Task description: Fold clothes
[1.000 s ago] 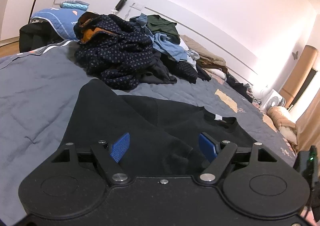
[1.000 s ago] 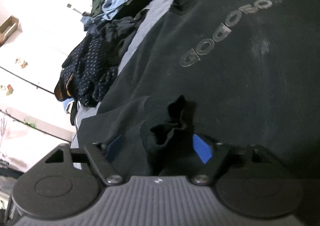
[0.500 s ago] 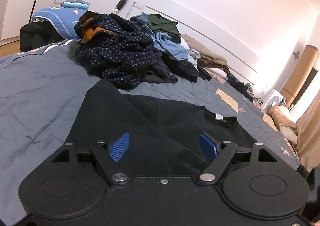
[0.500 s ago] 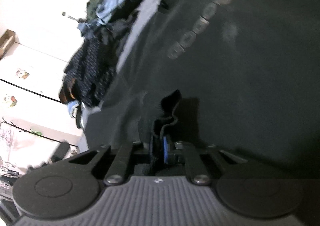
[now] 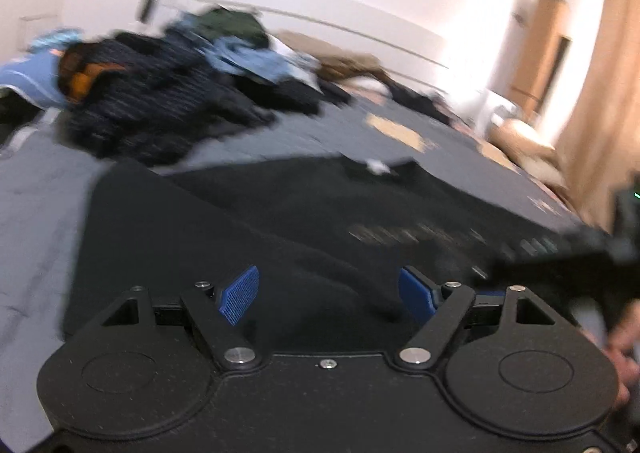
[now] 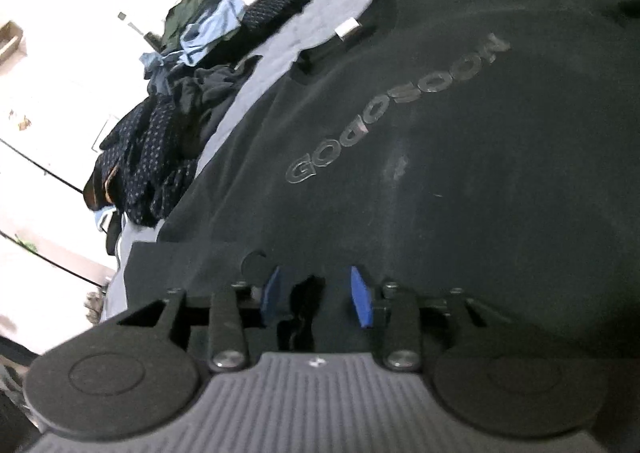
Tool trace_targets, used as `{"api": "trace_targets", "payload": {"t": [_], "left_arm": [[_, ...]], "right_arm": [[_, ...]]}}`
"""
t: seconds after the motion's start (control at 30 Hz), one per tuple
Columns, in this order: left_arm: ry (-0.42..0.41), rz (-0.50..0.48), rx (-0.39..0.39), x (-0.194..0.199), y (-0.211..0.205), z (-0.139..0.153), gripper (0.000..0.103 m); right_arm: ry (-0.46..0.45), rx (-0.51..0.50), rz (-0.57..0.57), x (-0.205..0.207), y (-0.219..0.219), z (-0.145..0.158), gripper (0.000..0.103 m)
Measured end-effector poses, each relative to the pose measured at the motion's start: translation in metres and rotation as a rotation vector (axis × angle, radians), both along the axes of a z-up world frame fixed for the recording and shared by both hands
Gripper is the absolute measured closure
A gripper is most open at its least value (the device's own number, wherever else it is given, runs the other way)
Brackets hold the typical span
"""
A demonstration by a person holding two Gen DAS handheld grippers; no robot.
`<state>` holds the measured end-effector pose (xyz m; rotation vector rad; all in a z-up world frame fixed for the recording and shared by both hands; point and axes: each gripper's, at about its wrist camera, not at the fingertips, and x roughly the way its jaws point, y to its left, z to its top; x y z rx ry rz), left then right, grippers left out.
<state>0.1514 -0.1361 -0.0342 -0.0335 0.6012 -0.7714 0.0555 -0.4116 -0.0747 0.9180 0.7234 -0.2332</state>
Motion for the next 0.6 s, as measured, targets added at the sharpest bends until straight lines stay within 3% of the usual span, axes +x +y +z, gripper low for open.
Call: {"api": "trace_targets", "payload": {"t": [0.07,0.2,0.37,0.6], "left_arm": [[-0.009,-0.059,0.024,-0.009,-0.009,-0.004,0.03],[-0.183,-0.136,0.181,-0.038,-0.035,-0.014,0.036],[-0.253,-0.189,0.274,-0.055,-0.058,-0.035,0.046],[-0.285,-0.22,0.343,-0.06,-0.076,-0.053,0.046]], "right_arm": [[-0.004,-0.01,0.012,0.006,0.0,-0.003,0.064],[0.002,-0.062,0.059,0.024,0.007,-0.007,0.064],[0.032,-0.032,0.134,0.041,0.016,-0.014,0.064],[0.05,-0.043,0.157,0.044,0.012,-0.019,0.064]]}}
